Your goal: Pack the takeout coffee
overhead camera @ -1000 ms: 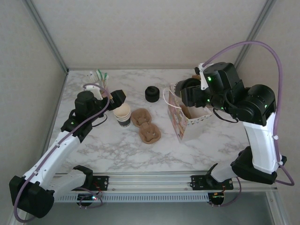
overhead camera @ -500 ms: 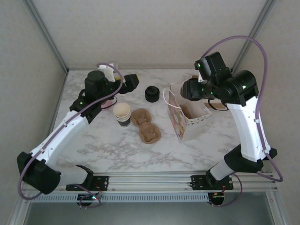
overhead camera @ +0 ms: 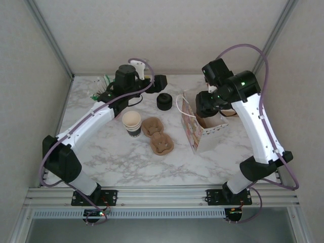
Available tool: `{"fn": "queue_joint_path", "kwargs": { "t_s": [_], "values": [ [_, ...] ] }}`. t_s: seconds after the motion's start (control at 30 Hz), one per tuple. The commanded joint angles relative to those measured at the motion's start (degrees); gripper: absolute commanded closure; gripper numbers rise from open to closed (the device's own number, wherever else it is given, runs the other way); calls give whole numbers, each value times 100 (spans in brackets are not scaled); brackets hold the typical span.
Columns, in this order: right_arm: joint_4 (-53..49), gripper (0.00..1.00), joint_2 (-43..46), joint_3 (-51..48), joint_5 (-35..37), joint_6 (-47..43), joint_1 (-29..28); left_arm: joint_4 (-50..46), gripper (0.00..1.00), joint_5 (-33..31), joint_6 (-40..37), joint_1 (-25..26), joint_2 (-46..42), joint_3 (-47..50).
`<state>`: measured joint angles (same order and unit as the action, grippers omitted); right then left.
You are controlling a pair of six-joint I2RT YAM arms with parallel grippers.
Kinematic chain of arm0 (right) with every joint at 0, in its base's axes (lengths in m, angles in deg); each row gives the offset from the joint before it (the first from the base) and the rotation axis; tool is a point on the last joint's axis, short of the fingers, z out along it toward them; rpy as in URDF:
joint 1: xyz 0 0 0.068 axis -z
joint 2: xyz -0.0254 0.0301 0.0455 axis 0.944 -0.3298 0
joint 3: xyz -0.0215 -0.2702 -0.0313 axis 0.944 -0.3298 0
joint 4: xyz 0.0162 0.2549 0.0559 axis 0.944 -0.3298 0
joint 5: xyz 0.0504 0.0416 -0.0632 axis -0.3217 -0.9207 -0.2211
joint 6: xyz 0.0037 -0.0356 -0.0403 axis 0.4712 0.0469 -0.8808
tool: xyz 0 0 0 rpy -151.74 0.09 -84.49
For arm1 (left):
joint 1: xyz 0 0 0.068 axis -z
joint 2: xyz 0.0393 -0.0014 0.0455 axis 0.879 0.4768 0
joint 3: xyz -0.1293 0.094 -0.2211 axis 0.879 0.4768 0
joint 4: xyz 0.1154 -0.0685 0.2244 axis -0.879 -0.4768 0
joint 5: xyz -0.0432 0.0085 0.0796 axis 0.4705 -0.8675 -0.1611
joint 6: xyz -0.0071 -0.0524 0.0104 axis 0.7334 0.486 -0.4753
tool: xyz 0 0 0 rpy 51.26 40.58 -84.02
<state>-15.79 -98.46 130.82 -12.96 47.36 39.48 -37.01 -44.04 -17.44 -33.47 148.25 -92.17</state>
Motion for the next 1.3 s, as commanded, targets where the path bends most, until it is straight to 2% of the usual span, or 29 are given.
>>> {"fn": "queue_joint_path", "kwargs": {
  "t_s": [0.0,0.37,1.27],
  "values": [
    [-1105,33,-145,-176,-79,-119,87,-30,0,107,-240,58,162,-338],
    [-1096,33,-289,-680,-196,-161,177,-4,0,472,-752,347,143,-320],
    [-991,33,-677,-1099,-288,-216,328,50,3,744,-910,665,-782,651]
  ]
}}
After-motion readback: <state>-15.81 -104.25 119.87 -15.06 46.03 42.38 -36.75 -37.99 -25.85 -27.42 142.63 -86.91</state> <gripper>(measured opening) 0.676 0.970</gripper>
